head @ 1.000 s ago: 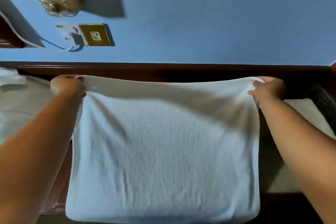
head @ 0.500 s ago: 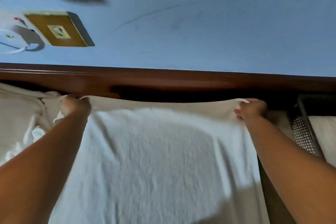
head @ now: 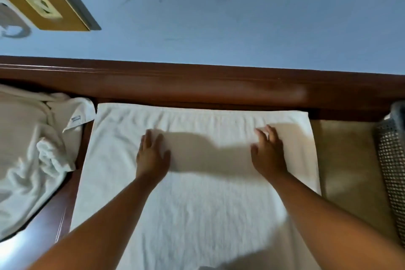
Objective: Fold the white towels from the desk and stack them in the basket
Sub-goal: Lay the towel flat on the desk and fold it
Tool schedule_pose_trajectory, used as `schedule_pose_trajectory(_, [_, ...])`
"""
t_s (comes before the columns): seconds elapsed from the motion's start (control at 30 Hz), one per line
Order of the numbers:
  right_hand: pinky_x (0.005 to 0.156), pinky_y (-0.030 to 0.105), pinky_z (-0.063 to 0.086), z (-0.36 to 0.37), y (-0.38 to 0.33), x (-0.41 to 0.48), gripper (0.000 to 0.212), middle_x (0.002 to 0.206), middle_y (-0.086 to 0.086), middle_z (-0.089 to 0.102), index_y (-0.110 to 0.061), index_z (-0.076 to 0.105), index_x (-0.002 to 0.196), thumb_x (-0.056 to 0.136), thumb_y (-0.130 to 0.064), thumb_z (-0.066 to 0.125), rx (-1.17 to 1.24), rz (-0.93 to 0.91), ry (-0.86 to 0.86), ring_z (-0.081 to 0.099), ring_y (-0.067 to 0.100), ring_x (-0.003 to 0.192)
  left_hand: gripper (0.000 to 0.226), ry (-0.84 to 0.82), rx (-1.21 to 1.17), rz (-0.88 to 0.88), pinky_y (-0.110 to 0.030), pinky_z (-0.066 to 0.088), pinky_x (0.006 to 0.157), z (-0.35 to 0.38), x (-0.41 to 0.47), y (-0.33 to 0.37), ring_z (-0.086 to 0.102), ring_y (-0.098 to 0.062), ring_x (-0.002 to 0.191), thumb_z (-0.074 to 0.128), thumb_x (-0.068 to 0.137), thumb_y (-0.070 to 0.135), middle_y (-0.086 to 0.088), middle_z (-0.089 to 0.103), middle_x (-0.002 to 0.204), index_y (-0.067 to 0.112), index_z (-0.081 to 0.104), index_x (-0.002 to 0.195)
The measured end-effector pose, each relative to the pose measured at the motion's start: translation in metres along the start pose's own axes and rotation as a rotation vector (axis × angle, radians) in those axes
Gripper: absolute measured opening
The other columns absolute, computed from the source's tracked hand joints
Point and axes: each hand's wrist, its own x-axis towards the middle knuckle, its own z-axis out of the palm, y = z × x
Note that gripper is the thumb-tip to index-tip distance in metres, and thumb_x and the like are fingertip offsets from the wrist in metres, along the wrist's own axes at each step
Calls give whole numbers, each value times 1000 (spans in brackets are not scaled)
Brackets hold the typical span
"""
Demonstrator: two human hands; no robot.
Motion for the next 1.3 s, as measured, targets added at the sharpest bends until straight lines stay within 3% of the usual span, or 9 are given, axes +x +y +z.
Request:
schedule_pose_trajectory(0.13, [107,51,40,3,22,-74,62,156,16,34,-15,51,140,84,-38,34,-11,-42,-134,31,32,146,68,-203,96,166,-42,19,123,39,-78,26,-1,-27,156,54,98,36,-5,-1,169,23,26,158])
schedule_pose_trajectory(0.3, [120,38,25,-8,84,-191,59,166,4,13,-25,34,153,97,-23,52,-6,83,-209,17,23,152,58,-398,151,347,-43,26,121,72,-161,40,-4,-19,156,53,99,38,6,-5,168,31,35,154])
schedule_pose_trajectory(0.43, [106,44,45,-6,143,-288,65,157,8,37,-24,49,146,83,-24,68,-71,69,-144,41,27,140,45,-489,159,440,-40,31,119,92,-209,55,-2,-15,155,53,101,36,7,3,168,34,48,145])
schedule_pose_trajectory(0.6, [106,45,43,-3,182,-362,63,146,14,45,-16,54,142,80,-12,69,92,245,-115,47,39,128,41,-597,225,609,-18,4,115,117,-263,81,5,-18,155,48,103,21,2,12,167,27,53,144])
schedule_pose_trajectory(0.7, [101,49,46,2,194,-370,65,136,25,45,1,53,137,75,-5,73,220,444,-32,53,48,114,43,-618,259,622,-12,1,112,129,-284,95,12,-15,154,46,104,19,5,17,166,26,50,146])
schedule_pose_trajectory(0.83, [105,40,38,-13,196,-364,59,141,13,37,-13,42,143,94,-37,63,124,467,-120,44,36,126,45,-628,219,543,-23,26,119,151,-317,112,36,-15,146,50,100,16,6,28,163,24,54,143])
schedule_pose_trajectory(0.93, [104,42,39,-17,193,-352,49,139,12,42,-17,49,134,95,-43,60,112,430,-130,43,34,126,49,-654,307,487,-39,35,117,159,-334,110,31,-12,148,48,100,23,10,19,166,32,47,147])
schedule_pose_trajectory(1.13, [102,41,41,-26,196,-349,36,136,12,42,-13,59,121,96,-38,54,135,436,-205,46,34,124,52,-679,394,520,-32,34,114,153,-353,102,20,-17,153,45,103,22,5,7,168,28,35,154])
schedule_pose_trajectory(1.3, [76,36,37,-24,205,-380,19,97,9,66,-13,54,105,91,-25,56,309,243,-33,61,37,98,51,-652,372,438,-31,31,116,158,-368,116,19,-17,153,45,102,20,2,10,168,26,39,153])
